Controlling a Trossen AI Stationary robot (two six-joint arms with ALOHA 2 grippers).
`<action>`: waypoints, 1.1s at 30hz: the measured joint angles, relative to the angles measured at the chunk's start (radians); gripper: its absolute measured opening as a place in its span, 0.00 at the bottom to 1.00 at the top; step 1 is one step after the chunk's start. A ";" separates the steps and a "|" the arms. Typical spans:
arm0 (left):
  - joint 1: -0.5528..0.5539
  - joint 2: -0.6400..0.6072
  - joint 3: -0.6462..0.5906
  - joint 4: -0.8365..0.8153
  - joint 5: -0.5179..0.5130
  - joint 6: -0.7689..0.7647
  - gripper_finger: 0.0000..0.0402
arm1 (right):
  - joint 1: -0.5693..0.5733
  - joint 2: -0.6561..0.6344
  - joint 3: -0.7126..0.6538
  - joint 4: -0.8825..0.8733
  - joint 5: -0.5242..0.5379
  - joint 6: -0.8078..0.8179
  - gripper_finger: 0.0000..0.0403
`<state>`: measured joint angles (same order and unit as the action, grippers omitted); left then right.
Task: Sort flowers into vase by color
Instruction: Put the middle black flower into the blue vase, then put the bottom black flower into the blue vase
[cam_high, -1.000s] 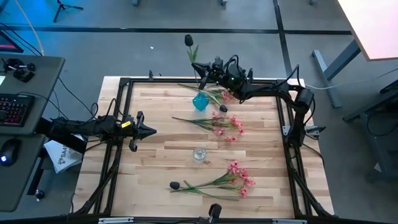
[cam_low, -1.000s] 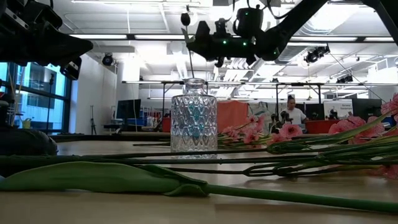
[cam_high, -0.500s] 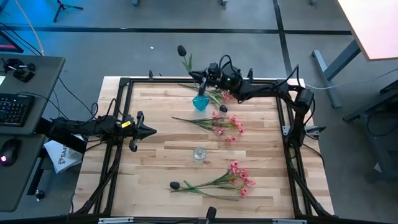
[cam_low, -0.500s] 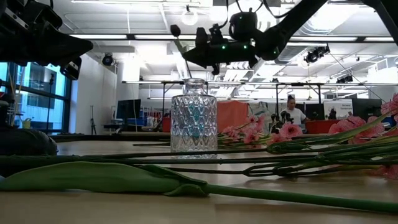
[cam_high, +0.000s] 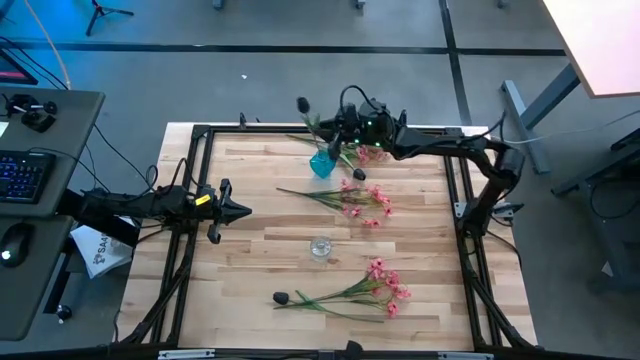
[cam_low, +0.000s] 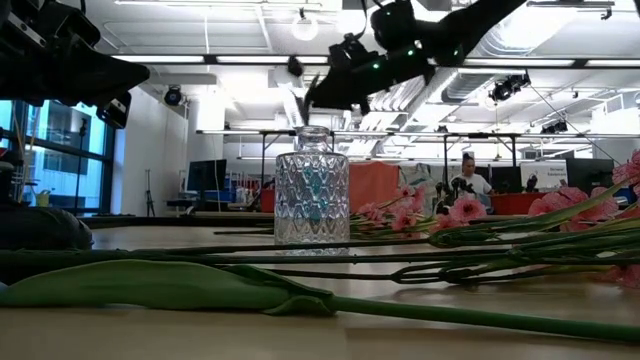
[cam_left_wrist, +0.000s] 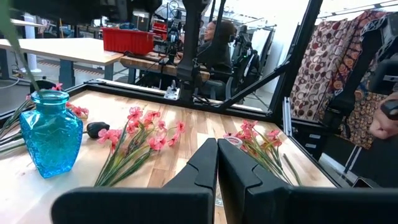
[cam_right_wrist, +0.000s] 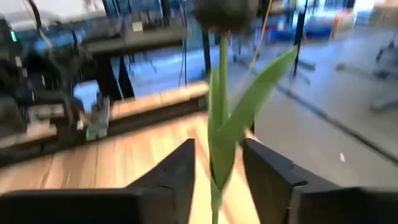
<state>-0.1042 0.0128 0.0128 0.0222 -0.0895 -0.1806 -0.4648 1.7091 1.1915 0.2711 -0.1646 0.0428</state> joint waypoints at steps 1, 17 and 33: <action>0.000 0.000 0.000 0.000 0.000 0.000 0.00 | 0.000 -0.015 0.000 -0.051 0.000 -0.001 0.39; 0.000 0.000 0.000 0.000 0.000 0.000 0.00 | 0.017 -0.266 0.000 -0.915 -0.201 -0.180 0.65; 0.000 0.000 0.000 0.000 0.000 0.000 0.00 | 0.429 -0.269 0.000 -1.057 -0.449 -0.066 0.65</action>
<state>-0.1041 0.0128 0.0128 0.0221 -0.0895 -0.1806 -0.0360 1.4399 1.1915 -0.7862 -0.6136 -0.0227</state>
